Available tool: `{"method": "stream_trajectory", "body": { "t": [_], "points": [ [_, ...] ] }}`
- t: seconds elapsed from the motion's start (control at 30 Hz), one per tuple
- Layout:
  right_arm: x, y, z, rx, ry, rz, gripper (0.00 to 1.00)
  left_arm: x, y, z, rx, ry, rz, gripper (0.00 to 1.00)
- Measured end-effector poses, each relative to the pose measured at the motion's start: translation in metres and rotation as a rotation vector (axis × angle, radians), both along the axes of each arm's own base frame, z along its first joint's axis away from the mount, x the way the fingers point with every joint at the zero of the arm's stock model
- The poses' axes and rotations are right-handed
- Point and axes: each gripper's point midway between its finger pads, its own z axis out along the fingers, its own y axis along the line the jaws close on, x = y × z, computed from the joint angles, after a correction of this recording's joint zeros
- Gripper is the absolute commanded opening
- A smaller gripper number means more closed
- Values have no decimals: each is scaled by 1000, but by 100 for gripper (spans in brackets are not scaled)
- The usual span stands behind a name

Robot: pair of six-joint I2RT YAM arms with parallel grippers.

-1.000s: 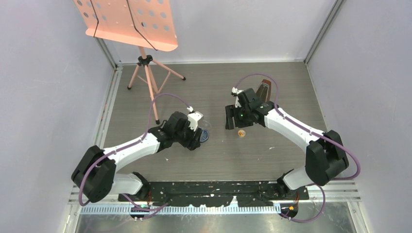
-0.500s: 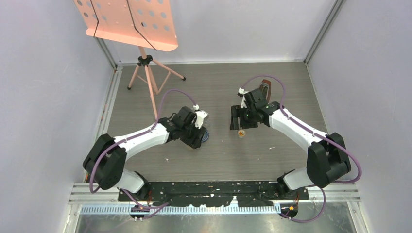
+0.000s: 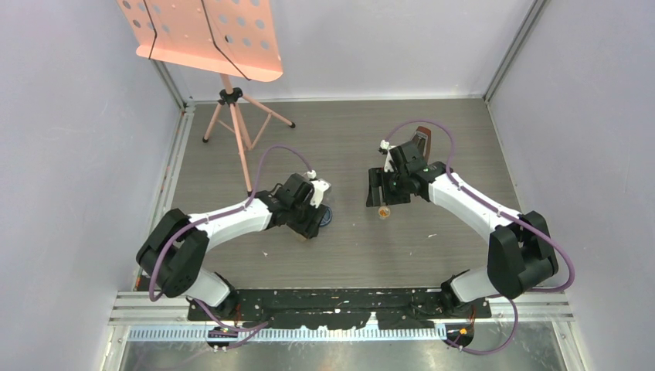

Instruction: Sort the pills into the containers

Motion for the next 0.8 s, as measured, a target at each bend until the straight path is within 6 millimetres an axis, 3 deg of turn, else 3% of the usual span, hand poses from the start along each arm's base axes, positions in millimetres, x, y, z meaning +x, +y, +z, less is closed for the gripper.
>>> {"method": "stream_trajectory", "body": {
  "t": [0.3, 0.8],
  "points": [
    [-1, 1, -1, 7, 3, 1, 68, -3, 8, 0, 45, 15, 7, 0],
    [-6, -1, -10, 5, 21, 3, 68, 4, 3, 16, 93, 57, 10, 0]
  ]
}}
